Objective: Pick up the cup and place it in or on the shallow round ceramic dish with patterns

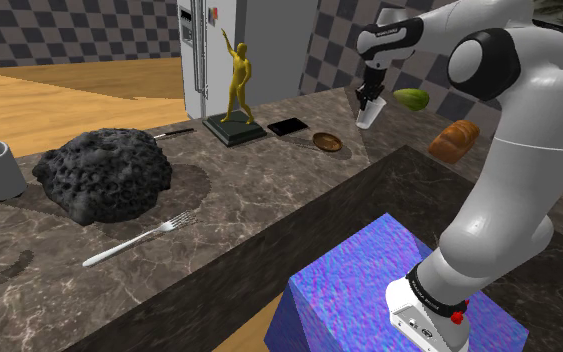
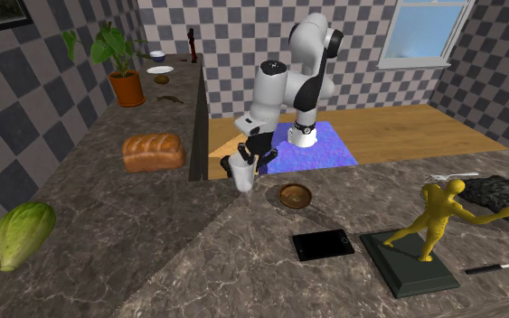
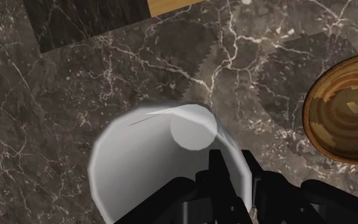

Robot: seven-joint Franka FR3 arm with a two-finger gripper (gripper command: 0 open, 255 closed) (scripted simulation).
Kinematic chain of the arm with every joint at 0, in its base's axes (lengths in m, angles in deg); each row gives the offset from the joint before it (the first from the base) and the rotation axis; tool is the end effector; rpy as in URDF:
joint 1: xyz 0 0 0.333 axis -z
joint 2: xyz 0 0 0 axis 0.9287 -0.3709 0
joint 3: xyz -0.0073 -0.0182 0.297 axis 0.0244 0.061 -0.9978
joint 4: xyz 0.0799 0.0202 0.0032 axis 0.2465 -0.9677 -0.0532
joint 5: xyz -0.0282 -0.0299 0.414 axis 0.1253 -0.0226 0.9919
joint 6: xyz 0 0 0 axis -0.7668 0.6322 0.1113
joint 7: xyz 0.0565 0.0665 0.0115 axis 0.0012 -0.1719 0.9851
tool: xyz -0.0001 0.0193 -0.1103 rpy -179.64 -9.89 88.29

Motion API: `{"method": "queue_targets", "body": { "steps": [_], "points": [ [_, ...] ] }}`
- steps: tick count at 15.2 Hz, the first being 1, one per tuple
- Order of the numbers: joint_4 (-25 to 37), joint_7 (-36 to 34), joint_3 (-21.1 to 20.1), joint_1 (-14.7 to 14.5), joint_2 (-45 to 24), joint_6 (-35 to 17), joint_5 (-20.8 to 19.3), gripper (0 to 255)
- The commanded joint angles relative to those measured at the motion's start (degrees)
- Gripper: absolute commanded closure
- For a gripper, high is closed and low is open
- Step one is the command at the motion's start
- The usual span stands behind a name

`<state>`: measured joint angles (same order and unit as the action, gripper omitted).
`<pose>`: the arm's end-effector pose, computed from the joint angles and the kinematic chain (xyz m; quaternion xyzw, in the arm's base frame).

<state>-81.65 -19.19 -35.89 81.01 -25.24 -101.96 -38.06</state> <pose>0.5969 -0.3336 0.4048 0.9936 -0.0855 -0.0134 0.0728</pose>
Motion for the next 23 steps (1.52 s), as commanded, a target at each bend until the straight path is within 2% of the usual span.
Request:
{"method": "queue_targets", "body": {
  "steps": [1, 7, 14, 22, 23],
  "points": [
    [1.4, 0.1, 0.0, 0.0, 0.1, 1.5, 0.0, 255],
    [4.5, 0.4, 0.1, 0.1, 0.7, 5.1, -0.1, 255],
    [-1.4, -8.4, -2.1, -6.5, 7.1, 6.5, -2.9, 255],
    [-3.4, -18.8, -5.9, -13.3, 11.2, 9.8, -4.6, 255],
    [-4.1, -18.9, -5.9, -13.3, 11.2, 9.1, -4.7, 255]
  ]
}}
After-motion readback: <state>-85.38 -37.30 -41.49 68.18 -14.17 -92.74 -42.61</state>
